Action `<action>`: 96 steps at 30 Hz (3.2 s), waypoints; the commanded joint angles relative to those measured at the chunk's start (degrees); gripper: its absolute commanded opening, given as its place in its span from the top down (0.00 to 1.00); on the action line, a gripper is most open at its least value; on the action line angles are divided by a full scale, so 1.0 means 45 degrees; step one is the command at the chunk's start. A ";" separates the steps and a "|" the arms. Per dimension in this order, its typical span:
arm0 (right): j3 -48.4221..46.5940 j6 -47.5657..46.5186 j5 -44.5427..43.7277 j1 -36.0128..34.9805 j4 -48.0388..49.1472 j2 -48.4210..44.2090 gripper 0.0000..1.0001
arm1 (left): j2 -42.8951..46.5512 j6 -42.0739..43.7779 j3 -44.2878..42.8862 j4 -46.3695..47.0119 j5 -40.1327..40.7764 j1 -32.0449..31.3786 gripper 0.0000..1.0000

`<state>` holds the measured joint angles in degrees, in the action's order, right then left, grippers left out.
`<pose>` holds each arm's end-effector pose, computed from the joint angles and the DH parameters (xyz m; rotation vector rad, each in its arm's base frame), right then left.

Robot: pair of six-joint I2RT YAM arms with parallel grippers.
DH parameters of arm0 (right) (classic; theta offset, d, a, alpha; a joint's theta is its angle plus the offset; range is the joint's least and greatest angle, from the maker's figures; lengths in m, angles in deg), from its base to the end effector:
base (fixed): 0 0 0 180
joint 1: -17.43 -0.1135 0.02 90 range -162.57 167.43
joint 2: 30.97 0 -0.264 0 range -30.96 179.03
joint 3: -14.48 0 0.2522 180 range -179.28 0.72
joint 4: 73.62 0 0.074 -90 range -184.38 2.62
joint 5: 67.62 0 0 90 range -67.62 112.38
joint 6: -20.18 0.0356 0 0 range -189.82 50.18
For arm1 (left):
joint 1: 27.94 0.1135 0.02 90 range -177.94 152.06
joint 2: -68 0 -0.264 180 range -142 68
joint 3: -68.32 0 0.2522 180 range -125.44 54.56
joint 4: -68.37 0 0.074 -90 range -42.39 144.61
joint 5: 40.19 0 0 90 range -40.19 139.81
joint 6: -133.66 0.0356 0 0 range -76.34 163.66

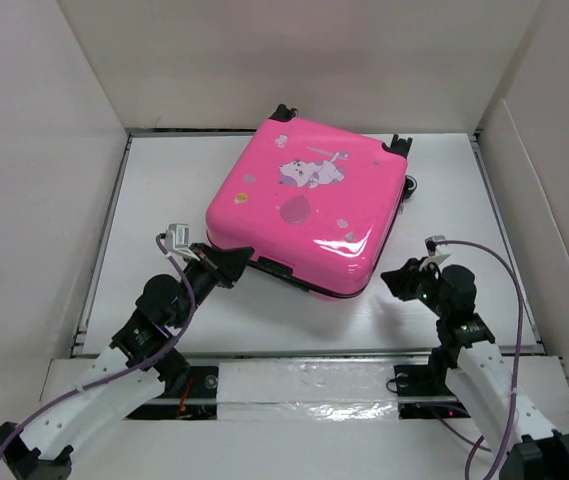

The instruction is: Pack the luggage

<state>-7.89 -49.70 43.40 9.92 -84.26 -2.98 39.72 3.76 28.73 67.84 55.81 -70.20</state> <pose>0.1379 0.0311 0.1827 -0.0533 1.8886 0.6723 0.1078 -0.0929 0.3085 -0.0630 1.4765 -1.1128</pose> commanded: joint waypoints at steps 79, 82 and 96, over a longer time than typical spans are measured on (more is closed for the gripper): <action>-0.4121 0.1096 -0.7675 -1.6125 0.1101 0.5514 1.00 | -0.8676 -0.0977 -0.0746 0.7371 -0.0943 -0.0178 0.51; -0.5332 0.0940 -0.9880 -1.6242 0.2546 0.7370 1.00 | -0.8795 -0.1171 -0.0629 0.7546 -0.0960 -0.0511 0.51; -0.4477 0.0157 -0.9459 -1.5226 0.7358 0.9780 1.00 | -0.3816 -0.0702 -0.0705 0.3349 0.1244 0.3254 0.31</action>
<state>-30.27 -50.82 -11.18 -56.83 -59.68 45.74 18.65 1.11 29.96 80.04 54.78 -60.15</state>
